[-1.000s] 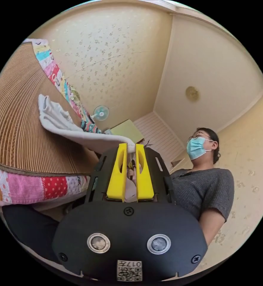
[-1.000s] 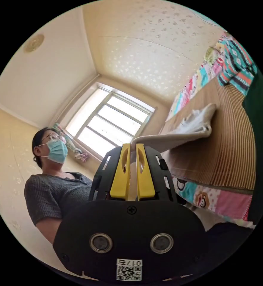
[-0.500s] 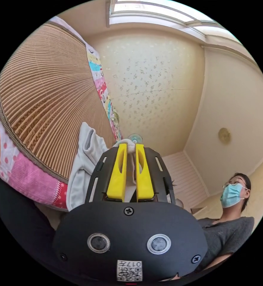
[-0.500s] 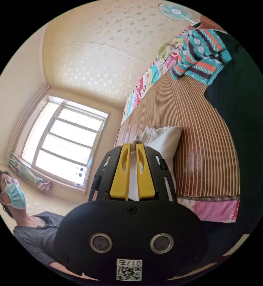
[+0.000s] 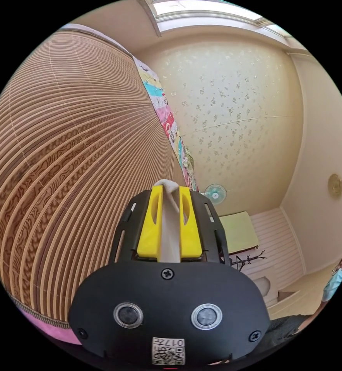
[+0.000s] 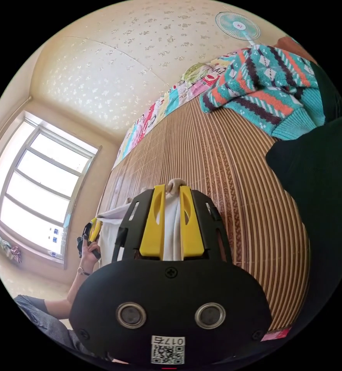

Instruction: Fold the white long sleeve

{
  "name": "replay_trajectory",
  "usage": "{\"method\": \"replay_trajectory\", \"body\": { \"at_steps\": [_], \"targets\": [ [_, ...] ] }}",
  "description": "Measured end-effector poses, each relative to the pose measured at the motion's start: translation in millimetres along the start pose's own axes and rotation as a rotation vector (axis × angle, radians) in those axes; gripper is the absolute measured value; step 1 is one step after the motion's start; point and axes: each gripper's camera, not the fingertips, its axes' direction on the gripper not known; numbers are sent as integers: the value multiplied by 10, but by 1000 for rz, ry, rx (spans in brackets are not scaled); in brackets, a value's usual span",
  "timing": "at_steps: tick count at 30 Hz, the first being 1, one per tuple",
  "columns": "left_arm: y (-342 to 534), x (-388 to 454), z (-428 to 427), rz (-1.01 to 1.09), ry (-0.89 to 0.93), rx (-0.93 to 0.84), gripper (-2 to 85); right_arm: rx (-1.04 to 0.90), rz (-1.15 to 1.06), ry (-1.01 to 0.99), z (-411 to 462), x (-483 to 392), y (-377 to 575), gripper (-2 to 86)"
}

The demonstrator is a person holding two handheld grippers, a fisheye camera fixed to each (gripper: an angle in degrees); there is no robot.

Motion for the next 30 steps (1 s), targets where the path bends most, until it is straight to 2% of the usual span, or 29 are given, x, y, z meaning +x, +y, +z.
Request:
{"method": "replay_trajectory", "body": {
  "at_steps": [2, 6, 9, 11, 13, 17, 19, 20, 24, 27, 30],
  "targets": [
    [-21, 66, -24, 40, 10, 30, 115, 63, 36, 30, -9, 13, 51, 135],
    [-75, 227, -156, 82, 44, -27, 137, 76, -14, -34, -95, -236, 95, 149],
    [76, 482, -306, 204, -98, -166, 143, -41, -180, -28, 84, -832, 215, 118],
    [339, 558, -245, 269, -222, -352, 160, -188, -354, -3, 499, -1435, 438, 70],
    [579, 552, -173, 283, -271, -461, 178, -265, -449, 58, 874, -1832, 639, 40],
    [1017, 647, -89, 316, -384, -537, 181, -382, -592, 219, 1888, -2286, 978, 15],
    [1120, 685, -96, 285, -382, -530, 176, -514, -568, 299, 2418, -2162, 1040, 12],
    [1167, 672, -109, 233, -348, -522, 171, -480, -549, 262, 2431, -2129, 1011, 11],
    [1272, 537, -138, 96, -271, -506, 157, -556, -360, 175, 2439, -2073, 800, 10],
    [1319, 426, -113, 34, -248, -497, 129, -518, -432, 203, 2321, -2366, 859, 14],
    [1331, 355, -90, -57, -226, -479, 97, -525, -518, 114, 2256, -2783, 980, 27]
  ]
}}
